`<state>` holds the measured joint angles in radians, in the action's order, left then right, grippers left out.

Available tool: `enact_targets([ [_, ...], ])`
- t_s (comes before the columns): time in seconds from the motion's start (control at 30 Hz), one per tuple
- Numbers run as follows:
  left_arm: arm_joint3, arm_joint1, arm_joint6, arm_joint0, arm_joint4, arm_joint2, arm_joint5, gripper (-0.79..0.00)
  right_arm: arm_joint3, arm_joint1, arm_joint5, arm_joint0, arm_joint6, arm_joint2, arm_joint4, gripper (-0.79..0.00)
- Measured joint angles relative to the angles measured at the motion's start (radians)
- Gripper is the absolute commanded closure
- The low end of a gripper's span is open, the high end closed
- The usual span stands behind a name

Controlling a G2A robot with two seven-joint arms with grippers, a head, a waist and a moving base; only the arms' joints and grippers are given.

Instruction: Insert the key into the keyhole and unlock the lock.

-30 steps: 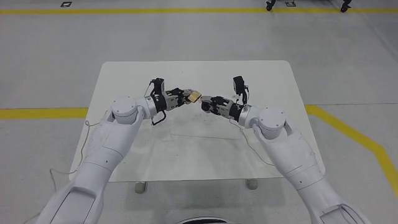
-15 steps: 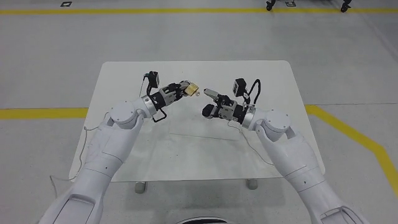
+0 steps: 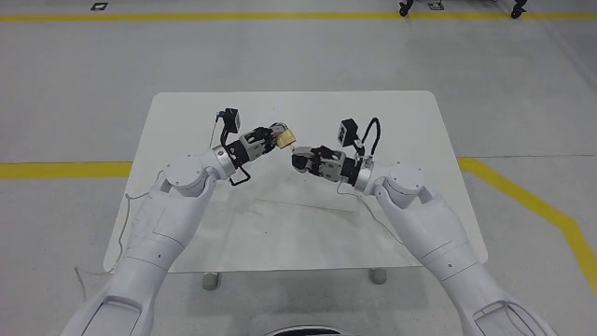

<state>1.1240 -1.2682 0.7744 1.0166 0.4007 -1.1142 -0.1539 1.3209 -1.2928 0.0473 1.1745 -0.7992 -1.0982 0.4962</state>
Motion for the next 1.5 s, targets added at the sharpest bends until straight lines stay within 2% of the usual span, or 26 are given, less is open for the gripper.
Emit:
enact_targets([
  [0.17,0.002,-0.001,-0.004,0.001,-0.002,0.001,0.003,0.0,-0.01,-0.002,-0.009,-0.006,0.011,0.008,0.002,-0.157],
  [0.3,0.003,-0.002,-0.005,0.002,-0.001,0.002,0.003,0.0,-0.021,-0.005,-0.007,-0.014,0.025,0.013,0.01,-0.126],
  [0.53,0.007,-0.002,0.001,0.004,-0.001,0.002,-0.004,0.0,-0.051,-0.012,0.01,-0.035,0.046,0.026,0.036,0.0],
  [0.7,0.01,-0.002,0.005,0.005,0.0,0.0,-0.01,0.0,-0.066,-0.016,0.006,-0.041,0.053,0.026,0.067,0.0],
  [1.0,0.03,0.0,0.022,0.016,-0.021,-0.006,-0.09,0.0,-0.087,-0.017,0.01,-0.027,0.039,-0.015,0.185,0.0],
  [1.27,0.058,0.006,0.017,0.031,-0.087,-0.011,-0.187,0.0,-0.132,-0.023,0.09,-0.037,-0.047,-0.023,0.322,0.0],
  [1.5,0.087,0.014,-0.064,0.048,-0.236,-0.021,-0.262,0.0,-0.189,-0.024,0.21,-0.062,-0.131,-0.035,0.434,0.0],
])
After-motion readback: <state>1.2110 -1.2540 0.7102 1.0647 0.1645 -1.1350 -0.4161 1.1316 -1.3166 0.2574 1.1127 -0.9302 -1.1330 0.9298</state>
